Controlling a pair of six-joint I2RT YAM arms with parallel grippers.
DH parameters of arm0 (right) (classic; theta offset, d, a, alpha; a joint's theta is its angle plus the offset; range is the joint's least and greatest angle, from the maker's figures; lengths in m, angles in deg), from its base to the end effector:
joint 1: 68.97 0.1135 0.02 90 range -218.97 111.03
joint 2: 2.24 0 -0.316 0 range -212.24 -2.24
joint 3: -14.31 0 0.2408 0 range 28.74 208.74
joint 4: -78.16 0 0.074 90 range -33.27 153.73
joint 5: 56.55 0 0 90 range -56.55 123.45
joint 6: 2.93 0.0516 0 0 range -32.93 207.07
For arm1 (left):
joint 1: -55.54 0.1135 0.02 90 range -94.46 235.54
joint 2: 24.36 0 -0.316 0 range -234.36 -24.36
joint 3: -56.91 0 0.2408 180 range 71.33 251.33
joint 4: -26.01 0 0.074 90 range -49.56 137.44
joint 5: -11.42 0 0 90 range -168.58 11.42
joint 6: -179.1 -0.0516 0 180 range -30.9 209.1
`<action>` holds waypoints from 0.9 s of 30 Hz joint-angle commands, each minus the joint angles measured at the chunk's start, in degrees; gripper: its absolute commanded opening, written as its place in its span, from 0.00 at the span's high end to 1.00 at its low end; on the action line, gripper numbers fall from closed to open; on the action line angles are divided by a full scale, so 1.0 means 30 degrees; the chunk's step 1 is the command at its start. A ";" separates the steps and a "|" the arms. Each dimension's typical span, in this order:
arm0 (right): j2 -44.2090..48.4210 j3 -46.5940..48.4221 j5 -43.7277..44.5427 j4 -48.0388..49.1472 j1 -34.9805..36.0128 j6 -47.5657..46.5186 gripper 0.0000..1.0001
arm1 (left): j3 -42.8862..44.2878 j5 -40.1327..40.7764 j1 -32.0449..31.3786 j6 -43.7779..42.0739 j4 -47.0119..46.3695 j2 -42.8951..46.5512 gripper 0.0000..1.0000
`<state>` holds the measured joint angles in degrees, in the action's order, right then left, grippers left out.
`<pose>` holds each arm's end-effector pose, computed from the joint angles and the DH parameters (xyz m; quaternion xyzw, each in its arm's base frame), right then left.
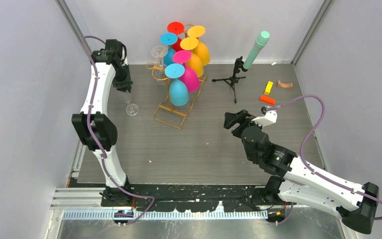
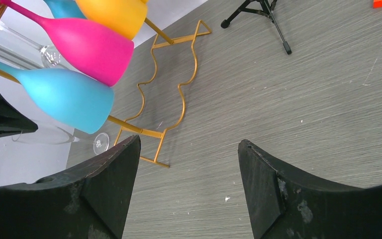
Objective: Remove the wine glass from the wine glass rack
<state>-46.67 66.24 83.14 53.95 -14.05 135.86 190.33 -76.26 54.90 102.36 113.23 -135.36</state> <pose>0.1103 0.0886 0.3353 0.2115 0.7405 0.2177 0.5997 0.4093 -0.0025 0.3867 -0.1116 0.9693 -0.0068 0.2189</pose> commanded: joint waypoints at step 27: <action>-0.5173 0.6953 -0.9081 0.1332 -0.2064 0.3643 0.19 | -0.1537 -0.4609 0.0682 -0.0696 -0.2676 0.8260 0.00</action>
<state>-57.51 80.42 67.56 53.86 -17.11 139.64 189.22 -85.15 55.38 101.81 110.00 -117.26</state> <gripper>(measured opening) 0.819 0.993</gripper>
